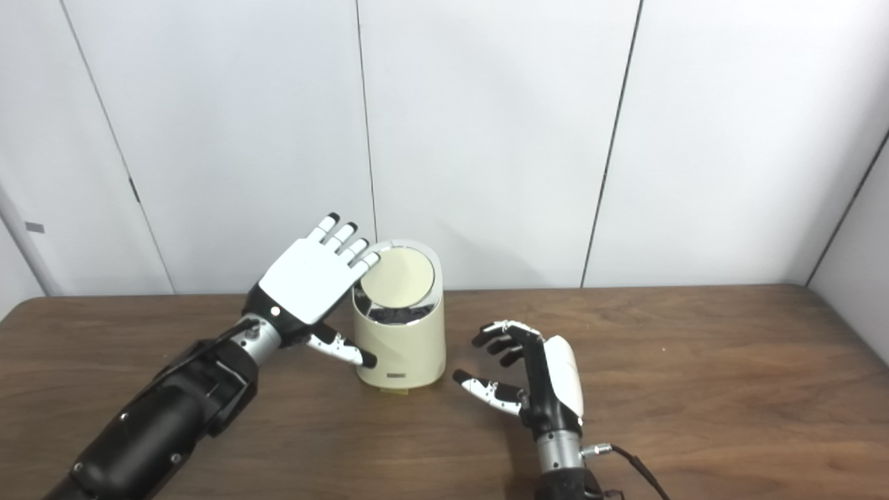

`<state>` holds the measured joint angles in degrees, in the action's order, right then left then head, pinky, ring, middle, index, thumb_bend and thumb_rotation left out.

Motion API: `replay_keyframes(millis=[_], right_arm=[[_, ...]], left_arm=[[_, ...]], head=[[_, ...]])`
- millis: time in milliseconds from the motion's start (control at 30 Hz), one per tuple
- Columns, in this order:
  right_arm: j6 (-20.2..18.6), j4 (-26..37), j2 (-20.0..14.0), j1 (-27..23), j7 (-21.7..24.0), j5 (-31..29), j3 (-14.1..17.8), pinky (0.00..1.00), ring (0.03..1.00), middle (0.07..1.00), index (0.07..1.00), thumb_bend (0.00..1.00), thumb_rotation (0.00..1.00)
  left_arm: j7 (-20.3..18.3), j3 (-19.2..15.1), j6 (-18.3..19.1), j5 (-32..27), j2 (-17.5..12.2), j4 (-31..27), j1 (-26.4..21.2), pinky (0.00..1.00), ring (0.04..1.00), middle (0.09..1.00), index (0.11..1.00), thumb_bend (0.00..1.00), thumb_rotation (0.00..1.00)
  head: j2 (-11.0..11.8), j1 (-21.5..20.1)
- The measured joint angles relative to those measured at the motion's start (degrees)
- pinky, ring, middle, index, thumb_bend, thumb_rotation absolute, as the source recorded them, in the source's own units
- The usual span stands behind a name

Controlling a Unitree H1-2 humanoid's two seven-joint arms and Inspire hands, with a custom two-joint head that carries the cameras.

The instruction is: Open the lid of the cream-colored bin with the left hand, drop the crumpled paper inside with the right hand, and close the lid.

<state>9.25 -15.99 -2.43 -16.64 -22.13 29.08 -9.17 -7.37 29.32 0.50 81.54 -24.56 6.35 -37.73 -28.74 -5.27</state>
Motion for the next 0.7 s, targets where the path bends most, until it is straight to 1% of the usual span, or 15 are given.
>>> replay_keyframes(millis=[233, 333, 367, 500, 600, 700], right_arm=[[-0.08, 0.00, -0.07, -0.01, 0.04, 0.05, -0.08, 0.46, 0.577, 0.665, 0.496, 0.49, 0.15], [-0.03, -0.10, -0.11, -0.06, 0.04, 0.05, -0.09, 0.45, 0.568, 0.664, 0.496, 0.49, 0.15], [-0.03, -0.14, -0.10, -0.10, 0.03, 0.04, -0.11, 0.43, 0.549, 0.659, 0.496, 0.49, 0.14], [-0.02, -0.15, -0.10, -0.14, 0.11, -0.07, -0.13, 0.43, 0.556, 0.668, 0.496, 0.49, 0.15], [0.04, -0.26, -0.13, -0.17, 0.15, -0.31, -0.12, 0.44, 0.557, 0.665, 0.496, 0.49, 0.14], [0.08, -0.36, -0.15, -0.23, 0.14, -0.58, -0.13, 0.43, 0.552, 0.661, 0.496, 0.49, 0.14]], left_arm=[[0.37, -1.14, 0.24, -0.69, 0.24, 0.19, 1.41, 1.00, 0.963, 0.921, 0.932, 0.91, 0.96], [0.56, -1.73, 0.24, -1.23, 0.43, 0.20, 1.77, 1.00, 0.967, 0.931, 0.940, 0.91, 0.95], [0.56, -2.06, 0.25, -1.85, 0.46, 0.19, 1.87, 1.00, 0.967, 0.932, 0.941, 0.91, 0.96], [0.55, -3.89, 0.51, -3.12, 0.72, -0.16, 3.08, 1.00, 0.959, 0.928, 0.935, 0.93, 0.98], [0.51, -5.33, 1.04, -5.19, 1.25, -1.05, 4.51, 1.00, 0.955, 0.923, 0.932, 0.93, 0.99], [0.08, -8.26, 3.13, -7.71, 2.65, -2.93, 6.66, 1.00, 0.942, 0.906, 0.910, 0.91, 1.00]], head=[[0.17, 0.09], [0.26, 0.09], [0.26, 0.09], [0.35, 0.00], [0.44, 0.00], [0.35, -0.18]])
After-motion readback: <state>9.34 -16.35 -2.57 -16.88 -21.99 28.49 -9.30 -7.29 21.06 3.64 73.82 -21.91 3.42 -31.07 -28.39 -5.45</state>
